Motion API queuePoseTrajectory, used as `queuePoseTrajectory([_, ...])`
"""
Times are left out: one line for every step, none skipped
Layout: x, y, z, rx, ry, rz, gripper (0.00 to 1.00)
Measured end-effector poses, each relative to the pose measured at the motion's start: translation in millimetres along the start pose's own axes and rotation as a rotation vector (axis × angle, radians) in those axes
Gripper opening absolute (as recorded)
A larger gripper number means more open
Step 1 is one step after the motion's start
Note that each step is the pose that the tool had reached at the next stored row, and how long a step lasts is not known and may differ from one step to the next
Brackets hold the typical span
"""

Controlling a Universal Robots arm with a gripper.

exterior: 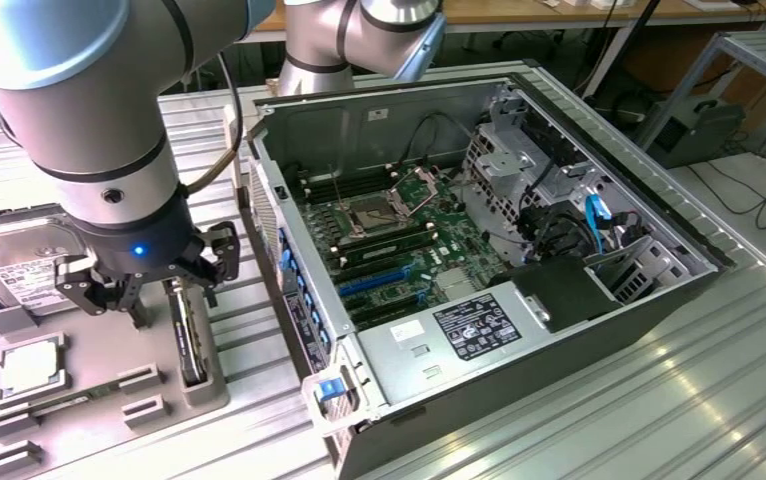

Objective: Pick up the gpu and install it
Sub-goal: 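Pick up the gpu and move the gpu toward the slot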

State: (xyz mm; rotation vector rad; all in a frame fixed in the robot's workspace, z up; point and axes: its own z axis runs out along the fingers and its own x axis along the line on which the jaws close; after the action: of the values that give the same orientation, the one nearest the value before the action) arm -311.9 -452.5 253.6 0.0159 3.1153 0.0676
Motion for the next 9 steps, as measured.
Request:
queuePoseTrajectory([0.0, 0.2, 0.7, -0.0001, -0.0001, 0.0, 0.72])
queuePoseTrajectory([0.0, 0.4, 1.7, -0.0002, -0.0003, 0.0, 0.72])
queuePoseTrajectory([0.1, 0.6, 2.3, -0.0001, -0.0002, 0.0, 0.72])
queuePoseTrajectory([0.1, 0.8, 3.2, -0.0002, -0.0002, 0.0, 0.72])
queuePoseTrajectory([0.1, 0.8, 4.3, -0.0002, -0.0002, 0.0, 0.72])
queuePoseTrajectory([0.1, 0.9, 5.4, -0.0002, -0.0002, 0.0, 0.72])
queuePoseTrajectory([0.2, 0.9, 6.7, -0.0002, -0.0002, 0.0, 0.72])
queuePoseTrajectory([0.2, 0.9, 7.9, -0.0001, -0.0001, 0.0, 0.72])
queuePoseTrajectory([0.2, 0.9, 9.2, -0.0002, -0.0002, 0.0, 0.72])
